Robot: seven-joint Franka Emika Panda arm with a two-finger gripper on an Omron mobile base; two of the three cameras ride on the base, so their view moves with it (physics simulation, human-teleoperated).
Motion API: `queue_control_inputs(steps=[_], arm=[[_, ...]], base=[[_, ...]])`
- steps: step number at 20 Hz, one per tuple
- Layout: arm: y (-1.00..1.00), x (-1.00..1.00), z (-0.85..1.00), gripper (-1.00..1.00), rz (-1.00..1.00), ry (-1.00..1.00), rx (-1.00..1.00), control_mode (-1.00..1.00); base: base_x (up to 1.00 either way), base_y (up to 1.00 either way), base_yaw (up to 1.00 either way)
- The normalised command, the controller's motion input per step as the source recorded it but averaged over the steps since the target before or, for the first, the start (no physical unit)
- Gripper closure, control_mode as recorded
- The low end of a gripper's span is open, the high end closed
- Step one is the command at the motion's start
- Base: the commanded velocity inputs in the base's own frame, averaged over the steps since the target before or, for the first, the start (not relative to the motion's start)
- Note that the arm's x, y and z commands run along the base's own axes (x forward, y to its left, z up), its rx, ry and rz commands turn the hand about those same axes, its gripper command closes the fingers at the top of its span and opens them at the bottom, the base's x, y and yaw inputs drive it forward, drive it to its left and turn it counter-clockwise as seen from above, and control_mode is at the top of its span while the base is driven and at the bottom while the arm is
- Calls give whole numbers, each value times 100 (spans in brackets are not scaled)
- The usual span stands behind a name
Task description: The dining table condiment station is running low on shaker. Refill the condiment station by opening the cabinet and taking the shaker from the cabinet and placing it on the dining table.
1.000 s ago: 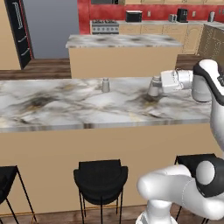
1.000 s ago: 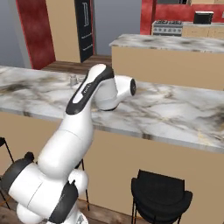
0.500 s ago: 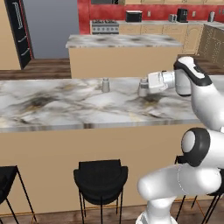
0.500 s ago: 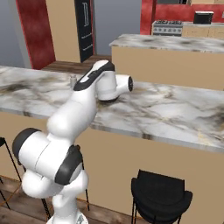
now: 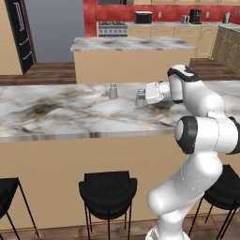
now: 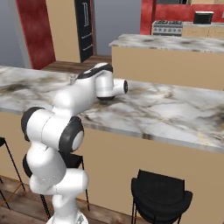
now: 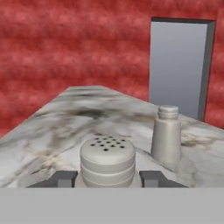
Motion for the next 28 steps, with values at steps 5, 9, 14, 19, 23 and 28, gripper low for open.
queue_control_inputs(steps=[5,9,14,19,23,28], arm=[[19,38,-29,100,4,0,0,-100],[23,38,-32,100,4,0,0,-100],[27,18,-32,100,4,0,0,-100],[24,1,-43,100,5,0,-1,-100],[2,0,-59,100,8,-2,0,-100],[0,-1,-60,100,7,-3,0,-100]], base=[[0,0,0],[0,0,0],[0,0,0],[0,0,0],[0,0,0],[0,0,0]])
